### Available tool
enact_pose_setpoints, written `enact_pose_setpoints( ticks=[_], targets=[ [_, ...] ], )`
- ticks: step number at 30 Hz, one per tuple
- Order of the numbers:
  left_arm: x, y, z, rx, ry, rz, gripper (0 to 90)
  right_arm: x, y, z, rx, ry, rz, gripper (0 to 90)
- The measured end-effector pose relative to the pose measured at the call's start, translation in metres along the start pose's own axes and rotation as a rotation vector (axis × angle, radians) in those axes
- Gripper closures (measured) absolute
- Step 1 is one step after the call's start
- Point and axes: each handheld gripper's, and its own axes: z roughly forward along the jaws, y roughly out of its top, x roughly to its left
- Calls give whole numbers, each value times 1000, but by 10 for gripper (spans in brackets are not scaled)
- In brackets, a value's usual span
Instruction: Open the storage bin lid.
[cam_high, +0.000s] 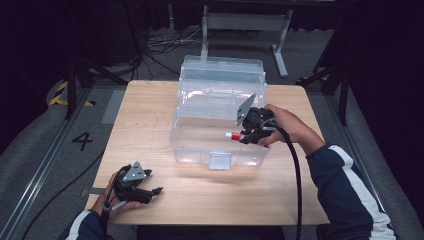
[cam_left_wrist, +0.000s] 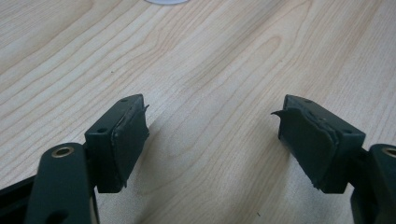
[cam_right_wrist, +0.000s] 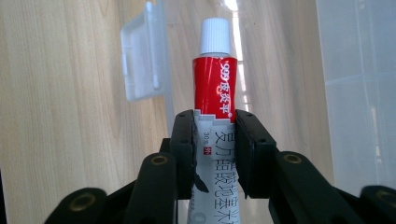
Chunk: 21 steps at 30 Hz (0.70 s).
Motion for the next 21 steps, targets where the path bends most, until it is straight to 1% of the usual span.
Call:
enact_pose_setpoints(
  ticks=[1,2,4,5,7,10,13,14,15,18,19,21],
  targets=[
    [0,0,0,0,0,0,239,-1,1,1,8,-1,7,712],
    [0,0,0,0,0,0,239,-4,1,3,11,5,2,712],
    [0,0,0,0,0,0,239,-6,3,6,23,7,10,712],
    [0,0,0,0,0,0,239,-8,3,8,22,6,5,712],
    [0,0,0,0,0,0,239,-10,5,11,40,15,11,712],
    [0,0,0,0,0,0,239,-14,7,18,58,16,7,712],
    [0,0,0,0,0,0,239,-17,10,25,80,28,-1,712],
    [0,0,0,0,0,0,239,-17,10,25,80,28,-1,712],
    [0,0,0,0,0,0,239,-18,11,30,89,30,5,712],
    [0,0,0,0,0,0,239,-20,13,37,111,36,4,712],
    [0,0,0,0,0,0,239,-22,13,41,128,41,1,712],
    [0,0,0,0,0,0,239,-22,13,43,125,42,5,712]
  ],
)
